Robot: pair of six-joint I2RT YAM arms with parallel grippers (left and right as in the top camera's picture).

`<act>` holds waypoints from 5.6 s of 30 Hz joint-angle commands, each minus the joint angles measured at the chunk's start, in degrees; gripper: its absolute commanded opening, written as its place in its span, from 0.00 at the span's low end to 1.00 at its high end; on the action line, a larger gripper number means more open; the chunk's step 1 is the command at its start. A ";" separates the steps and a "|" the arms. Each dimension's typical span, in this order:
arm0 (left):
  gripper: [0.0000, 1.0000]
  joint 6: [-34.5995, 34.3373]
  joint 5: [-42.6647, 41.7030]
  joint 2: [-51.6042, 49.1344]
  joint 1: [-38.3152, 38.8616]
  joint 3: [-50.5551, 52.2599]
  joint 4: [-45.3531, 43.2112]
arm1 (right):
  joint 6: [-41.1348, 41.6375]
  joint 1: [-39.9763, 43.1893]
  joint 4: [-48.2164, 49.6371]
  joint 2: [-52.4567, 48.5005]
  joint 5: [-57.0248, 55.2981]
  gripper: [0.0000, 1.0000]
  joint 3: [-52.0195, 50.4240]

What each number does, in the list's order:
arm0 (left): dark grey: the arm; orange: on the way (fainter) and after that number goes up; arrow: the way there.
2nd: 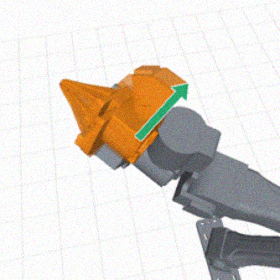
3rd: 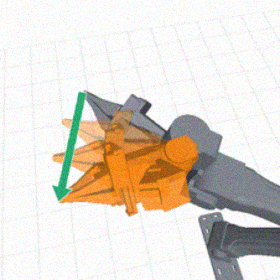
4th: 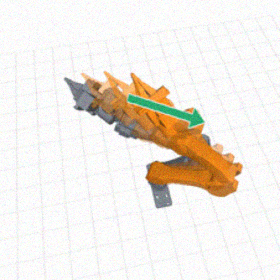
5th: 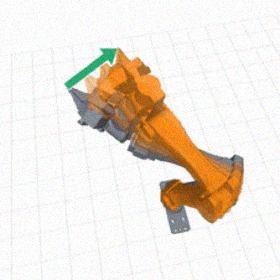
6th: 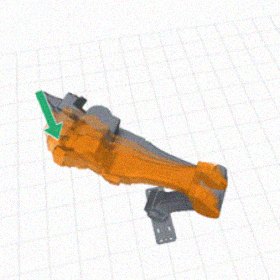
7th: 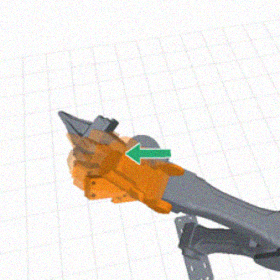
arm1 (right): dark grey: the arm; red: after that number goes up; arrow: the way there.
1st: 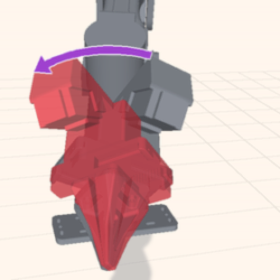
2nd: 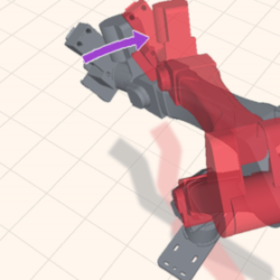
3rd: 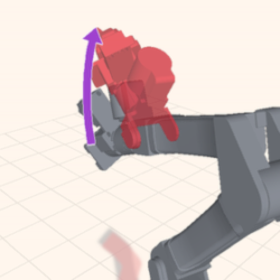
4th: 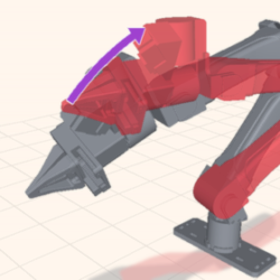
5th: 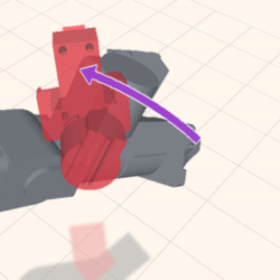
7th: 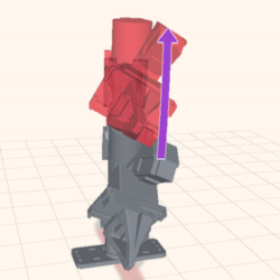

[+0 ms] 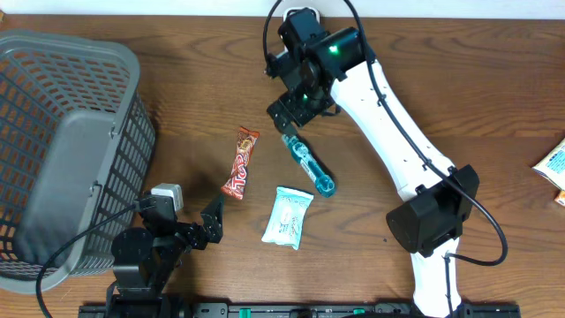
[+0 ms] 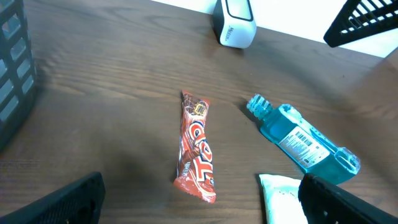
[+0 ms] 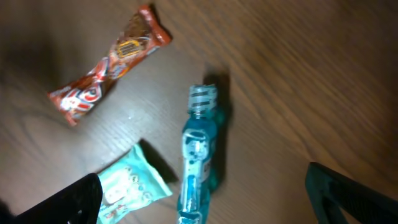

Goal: Scan the item barcode
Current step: 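Lift the Listerine bottle upright toward the barcode scanner, then carry the Listerine bottle rightward toward the table edge with right gripper, then bring the bottle back left and set it upright mid-table, release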

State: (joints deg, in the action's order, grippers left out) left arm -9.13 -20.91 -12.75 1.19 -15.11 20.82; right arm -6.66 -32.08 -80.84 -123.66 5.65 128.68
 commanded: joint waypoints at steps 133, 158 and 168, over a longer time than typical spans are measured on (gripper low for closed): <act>0.99 0.50 -0.52 0.24 0.13 -0.09 -0.02 | -18.67 16.24 -11.04 13.40 22.18 0.02 22.58; 0.99 0.52 -0.52 0.24 0.13 -0.09 -0.02 | -6.23 15.47 -16.09 41.55 10.60 0.02 12.61; 0.99 0.52 -0.52 0.24 0.13 -0.09 -0.02 | -1.25 15.47 30.10 62.64 11.67 0.07 -48.52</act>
State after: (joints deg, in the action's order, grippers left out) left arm -9.13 -20.86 -12.75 1.19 -15.07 20.82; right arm -11.40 -16.43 -60.80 -60.12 16.56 97.12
